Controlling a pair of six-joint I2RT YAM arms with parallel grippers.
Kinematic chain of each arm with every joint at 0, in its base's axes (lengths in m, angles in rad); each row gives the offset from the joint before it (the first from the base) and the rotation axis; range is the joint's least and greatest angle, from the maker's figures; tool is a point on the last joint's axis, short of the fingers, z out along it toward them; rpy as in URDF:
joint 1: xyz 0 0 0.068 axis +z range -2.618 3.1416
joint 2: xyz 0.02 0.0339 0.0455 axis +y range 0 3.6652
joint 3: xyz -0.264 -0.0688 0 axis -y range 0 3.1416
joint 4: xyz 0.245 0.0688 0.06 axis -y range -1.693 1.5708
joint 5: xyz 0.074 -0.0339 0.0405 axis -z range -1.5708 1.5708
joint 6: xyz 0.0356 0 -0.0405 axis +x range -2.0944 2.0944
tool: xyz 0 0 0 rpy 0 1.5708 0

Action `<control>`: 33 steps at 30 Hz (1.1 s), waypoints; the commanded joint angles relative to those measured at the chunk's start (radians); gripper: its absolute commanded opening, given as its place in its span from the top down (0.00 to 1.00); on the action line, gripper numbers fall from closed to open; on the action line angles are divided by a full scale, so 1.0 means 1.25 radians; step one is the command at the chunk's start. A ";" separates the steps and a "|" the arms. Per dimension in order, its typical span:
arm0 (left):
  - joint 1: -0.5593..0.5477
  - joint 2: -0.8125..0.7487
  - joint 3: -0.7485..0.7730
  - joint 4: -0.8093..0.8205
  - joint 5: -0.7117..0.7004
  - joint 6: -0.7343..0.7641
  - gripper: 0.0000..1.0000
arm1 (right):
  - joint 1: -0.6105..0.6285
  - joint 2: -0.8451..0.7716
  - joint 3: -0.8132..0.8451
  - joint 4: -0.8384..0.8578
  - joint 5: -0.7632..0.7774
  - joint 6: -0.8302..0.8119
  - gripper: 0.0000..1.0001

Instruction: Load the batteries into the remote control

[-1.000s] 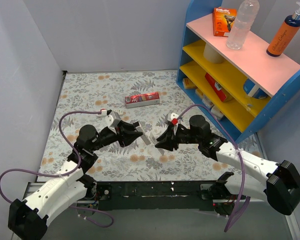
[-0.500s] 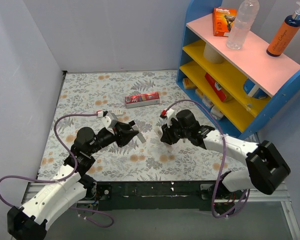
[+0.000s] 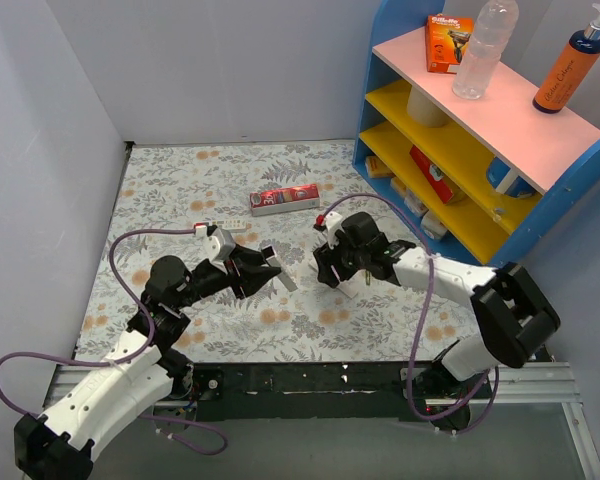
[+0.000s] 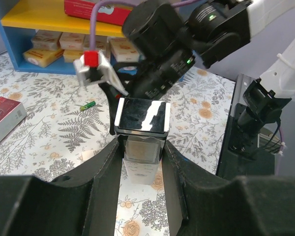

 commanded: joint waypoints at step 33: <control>0.003 0.043 -0.016 0.168 0.204 -0.090 1.00 | 0.062 -0.217 -0.118 0.559 -0.661 0.028 0.38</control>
